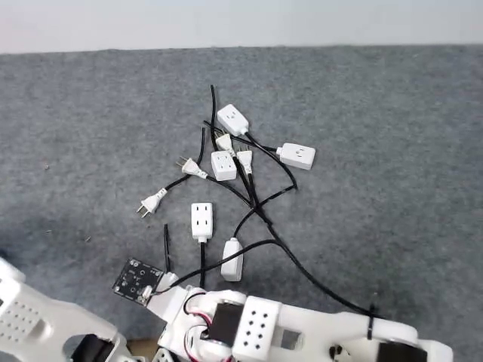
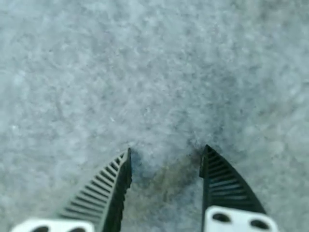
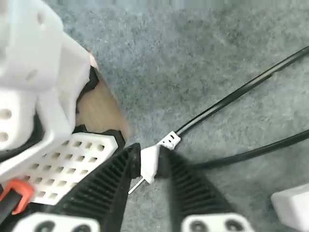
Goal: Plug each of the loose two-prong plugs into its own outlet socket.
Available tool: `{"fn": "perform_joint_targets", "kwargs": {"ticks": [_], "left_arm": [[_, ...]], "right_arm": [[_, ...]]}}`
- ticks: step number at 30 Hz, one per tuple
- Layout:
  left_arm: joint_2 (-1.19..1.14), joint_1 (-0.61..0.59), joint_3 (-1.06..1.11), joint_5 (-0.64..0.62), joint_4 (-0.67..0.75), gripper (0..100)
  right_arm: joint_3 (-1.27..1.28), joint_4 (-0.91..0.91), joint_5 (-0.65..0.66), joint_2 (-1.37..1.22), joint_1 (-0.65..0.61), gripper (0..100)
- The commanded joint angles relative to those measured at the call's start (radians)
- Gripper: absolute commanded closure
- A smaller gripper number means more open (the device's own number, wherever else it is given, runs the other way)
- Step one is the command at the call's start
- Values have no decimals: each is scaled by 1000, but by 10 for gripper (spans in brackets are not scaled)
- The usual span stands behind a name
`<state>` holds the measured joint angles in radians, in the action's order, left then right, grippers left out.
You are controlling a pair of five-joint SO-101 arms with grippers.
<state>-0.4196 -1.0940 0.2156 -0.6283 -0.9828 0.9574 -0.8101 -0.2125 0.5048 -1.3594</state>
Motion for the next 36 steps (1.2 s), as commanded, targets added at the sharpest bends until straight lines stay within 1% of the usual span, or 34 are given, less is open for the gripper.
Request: {"fn": "perform_joint_targets", "kwargs": {"ticks": [1,3,8,11,15,21,24,27,31,36], "left_arm": [[28,58,15,29,20,776],[32,54,15,29,18,776],[34,38,12,28,18,776],[34,43,12,28,21,776],[34,46,12,28,23,776],[34,40,12,26,23,776],[34,40,12,26,25,776],[32,38,12,26,25,776],[29,38,12,26,25,776],[26,38,12,26,25,776]], "right_arm": [[-51,19,-121,-99,-8,814],[-91,18,-150,-183,-12,805],[-189,-2,-158,-341,1,827],[-221,-18,-160,-346,16,827],[-233,-15,-213,-343,16,827],[-239,-13,-213,-355,13,831],[-239,-13,-209,-360,12,858],[-242,-16,-146,-378,13,896],[-244,-21,-130,-389,15,960],[-249,-42,-3,-444,16,961]]}}
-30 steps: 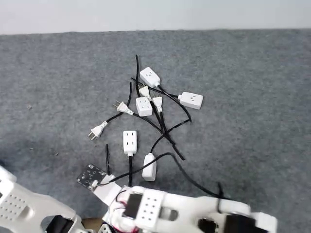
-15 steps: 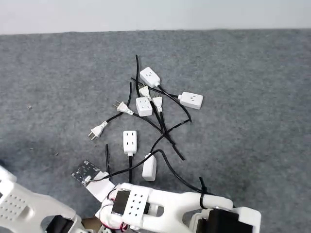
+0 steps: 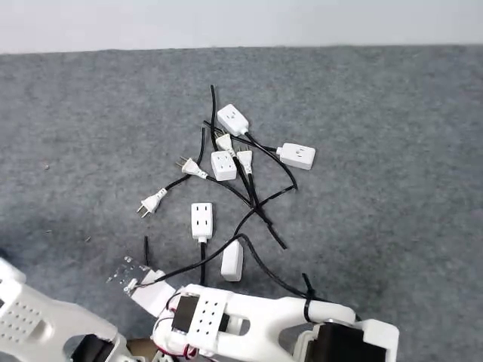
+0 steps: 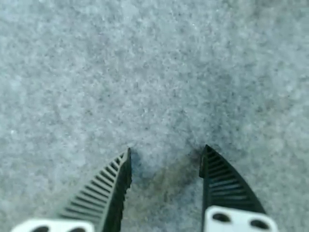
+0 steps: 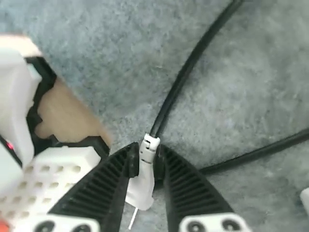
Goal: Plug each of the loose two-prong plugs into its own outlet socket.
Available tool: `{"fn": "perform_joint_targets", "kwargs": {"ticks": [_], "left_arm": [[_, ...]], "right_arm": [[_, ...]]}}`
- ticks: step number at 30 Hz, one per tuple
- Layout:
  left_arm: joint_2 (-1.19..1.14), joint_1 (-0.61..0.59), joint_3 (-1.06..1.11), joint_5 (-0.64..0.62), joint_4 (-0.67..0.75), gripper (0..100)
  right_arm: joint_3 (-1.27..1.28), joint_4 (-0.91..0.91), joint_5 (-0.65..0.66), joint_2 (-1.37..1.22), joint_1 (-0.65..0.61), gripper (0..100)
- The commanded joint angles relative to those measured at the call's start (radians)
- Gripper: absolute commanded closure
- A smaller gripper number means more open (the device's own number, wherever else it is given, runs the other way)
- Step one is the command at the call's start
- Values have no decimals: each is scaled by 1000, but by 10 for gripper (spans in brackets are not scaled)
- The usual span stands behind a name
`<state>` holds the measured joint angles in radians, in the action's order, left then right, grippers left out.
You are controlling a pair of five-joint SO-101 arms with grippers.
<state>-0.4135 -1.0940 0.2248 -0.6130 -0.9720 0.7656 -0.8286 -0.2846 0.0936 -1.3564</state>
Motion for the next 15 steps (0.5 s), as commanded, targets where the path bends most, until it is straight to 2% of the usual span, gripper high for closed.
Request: {"fn": "perform_joint_targets", "kwargs": {"ticks": [1,5,10,15], "left_arm": [[18,38,2,11,14,776],[18,38,2,11,14,776],[18,38,4,11,14,776],[17,38,4,12,14,776]], "right_arm": [[-60,-30,84,-53,13,961],[-146,-116,130,-128,22,952],[-196,-176,138,-176,24,873],[-196,-176,138,-177,21,950]]}}
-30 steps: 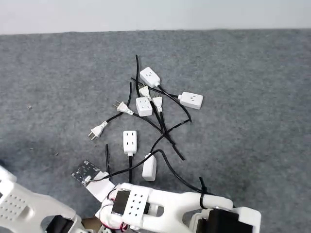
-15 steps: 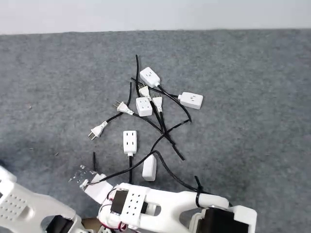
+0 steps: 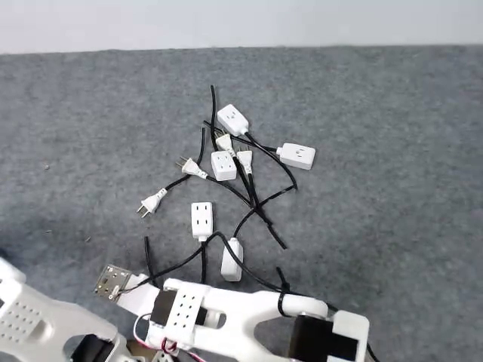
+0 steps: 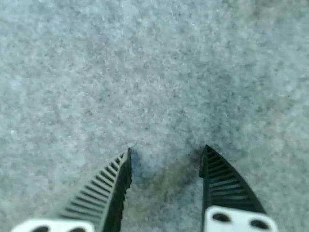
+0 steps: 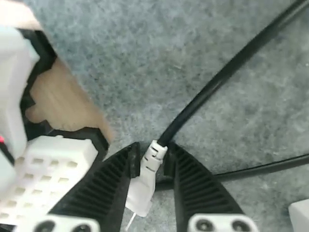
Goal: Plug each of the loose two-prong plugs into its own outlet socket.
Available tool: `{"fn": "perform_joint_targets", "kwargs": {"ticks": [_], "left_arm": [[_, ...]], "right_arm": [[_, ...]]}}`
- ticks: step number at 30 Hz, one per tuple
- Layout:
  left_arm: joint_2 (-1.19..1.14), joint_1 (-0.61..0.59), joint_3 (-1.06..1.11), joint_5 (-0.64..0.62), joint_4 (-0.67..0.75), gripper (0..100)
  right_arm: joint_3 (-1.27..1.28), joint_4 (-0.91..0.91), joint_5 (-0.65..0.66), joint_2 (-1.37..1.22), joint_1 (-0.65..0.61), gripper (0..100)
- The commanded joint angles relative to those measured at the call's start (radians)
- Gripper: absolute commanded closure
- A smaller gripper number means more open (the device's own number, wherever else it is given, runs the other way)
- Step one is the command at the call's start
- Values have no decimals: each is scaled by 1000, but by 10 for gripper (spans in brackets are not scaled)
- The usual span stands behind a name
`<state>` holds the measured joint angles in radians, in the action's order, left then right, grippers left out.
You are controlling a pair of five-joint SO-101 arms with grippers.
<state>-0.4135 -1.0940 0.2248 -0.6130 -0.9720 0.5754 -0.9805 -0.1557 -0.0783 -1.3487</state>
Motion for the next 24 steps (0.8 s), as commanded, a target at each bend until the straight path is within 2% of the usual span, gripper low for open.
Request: {"fn": "perform_joint_targets", "kwargs": {"ticks": [1,8,13,17,21,24], "left_arm": [[17,38,4,12,14,776],[17,46,5,15,12,776],[28,55,4,17,-12,776],[68,114,21,103,-29,780],[186,201,107,170,0,868],[301,288,173,262,9,914]], "right_arm": [[-6,-24,9,-5,13,971],[-8,-74,31,2,16,991],[3,-162,78,162,36,991],[83,-159,118,369,143,991],[147,-166,132,587,272,991],[195,-170,172,714,429,991]]}}
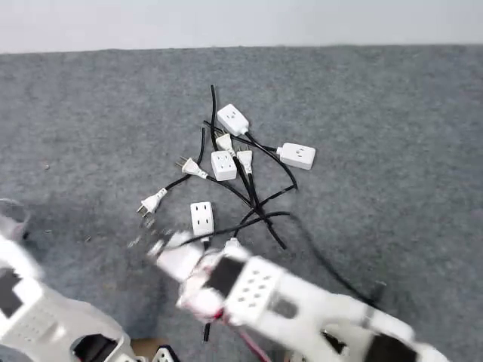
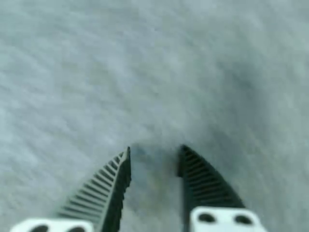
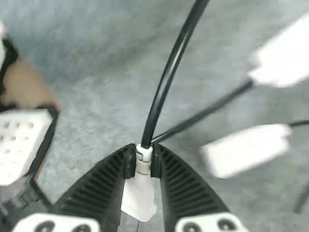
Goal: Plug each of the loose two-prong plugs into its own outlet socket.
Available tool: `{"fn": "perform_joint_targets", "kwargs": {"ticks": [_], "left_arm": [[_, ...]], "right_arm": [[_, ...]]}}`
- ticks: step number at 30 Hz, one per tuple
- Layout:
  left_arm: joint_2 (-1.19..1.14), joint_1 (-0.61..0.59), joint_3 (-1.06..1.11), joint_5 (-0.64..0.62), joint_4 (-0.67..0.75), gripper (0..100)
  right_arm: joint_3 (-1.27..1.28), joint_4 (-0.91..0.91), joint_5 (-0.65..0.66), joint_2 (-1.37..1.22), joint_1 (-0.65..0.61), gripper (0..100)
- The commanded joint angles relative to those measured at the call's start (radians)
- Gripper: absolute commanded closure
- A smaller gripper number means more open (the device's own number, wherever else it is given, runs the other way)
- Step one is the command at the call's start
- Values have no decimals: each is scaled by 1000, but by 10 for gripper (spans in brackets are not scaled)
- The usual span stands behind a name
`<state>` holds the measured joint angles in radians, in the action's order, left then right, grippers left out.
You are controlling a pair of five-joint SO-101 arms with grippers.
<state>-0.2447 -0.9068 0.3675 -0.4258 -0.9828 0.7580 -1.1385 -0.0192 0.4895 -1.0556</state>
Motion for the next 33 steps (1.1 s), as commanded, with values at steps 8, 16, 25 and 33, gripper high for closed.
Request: {"fn": "perform_joint_targets", "kwargs": {"ticks": [8,16,25,33], "left_arm": [[500,410,259,198,17,920],[729,663,423,195,-69,920],[732,658,604,204,91,920],[779,451,621,206,95,918]], "right_arm": [[141,-8,81,289,702,991],[351,180,110,288,1020,991],[428,234,193,288,1150,874],[420,243,120,300,1153,888]]}}
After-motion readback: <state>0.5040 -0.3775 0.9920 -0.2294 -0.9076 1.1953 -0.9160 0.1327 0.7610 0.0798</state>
